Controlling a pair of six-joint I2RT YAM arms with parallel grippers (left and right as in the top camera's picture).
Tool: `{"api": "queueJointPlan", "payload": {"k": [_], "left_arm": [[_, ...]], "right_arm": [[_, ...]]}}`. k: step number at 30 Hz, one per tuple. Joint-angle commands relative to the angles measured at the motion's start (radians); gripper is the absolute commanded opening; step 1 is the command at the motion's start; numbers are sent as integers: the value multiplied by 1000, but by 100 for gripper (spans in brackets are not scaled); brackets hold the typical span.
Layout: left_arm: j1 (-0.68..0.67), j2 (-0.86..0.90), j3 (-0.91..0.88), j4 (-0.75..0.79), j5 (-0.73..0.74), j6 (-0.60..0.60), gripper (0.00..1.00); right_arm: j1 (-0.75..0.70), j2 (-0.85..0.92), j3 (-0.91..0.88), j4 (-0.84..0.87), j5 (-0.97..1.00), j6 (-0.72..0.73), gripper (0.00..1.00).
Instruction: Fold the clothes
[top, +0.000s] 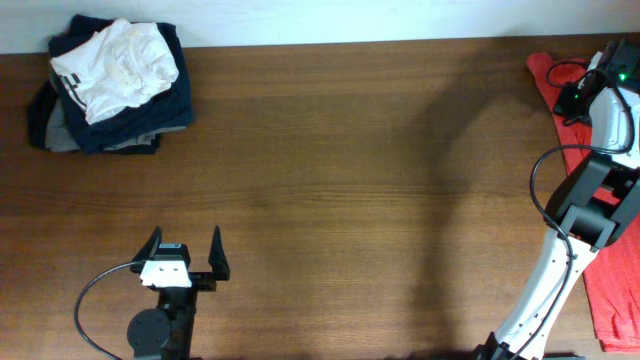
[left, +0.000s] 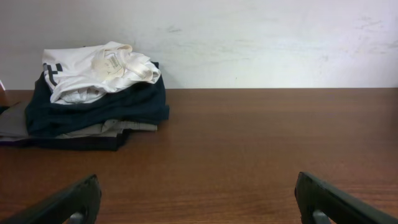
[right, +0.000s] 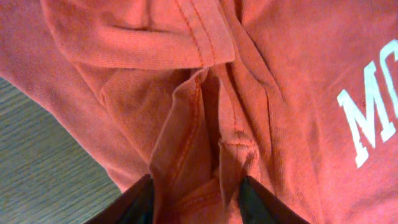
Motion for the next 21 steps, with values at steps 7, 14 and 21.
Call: {"api": "queueJointPlan", "payload": {"k": [7, 14, 21], "left_arm": [[-3, -5, -4, -3, 0, 5, 99], [-3, -5, -4, -3, 0, 5, 99], [-3, -5, -4, -3, 0, 5, 99]], "right_arm": [[6, -109, 18, -8, 1, 40, 4], [154, -506, 59, -235, -73, 65, 4], [719, -586, 59, -438, -423, 65, 4]]}}
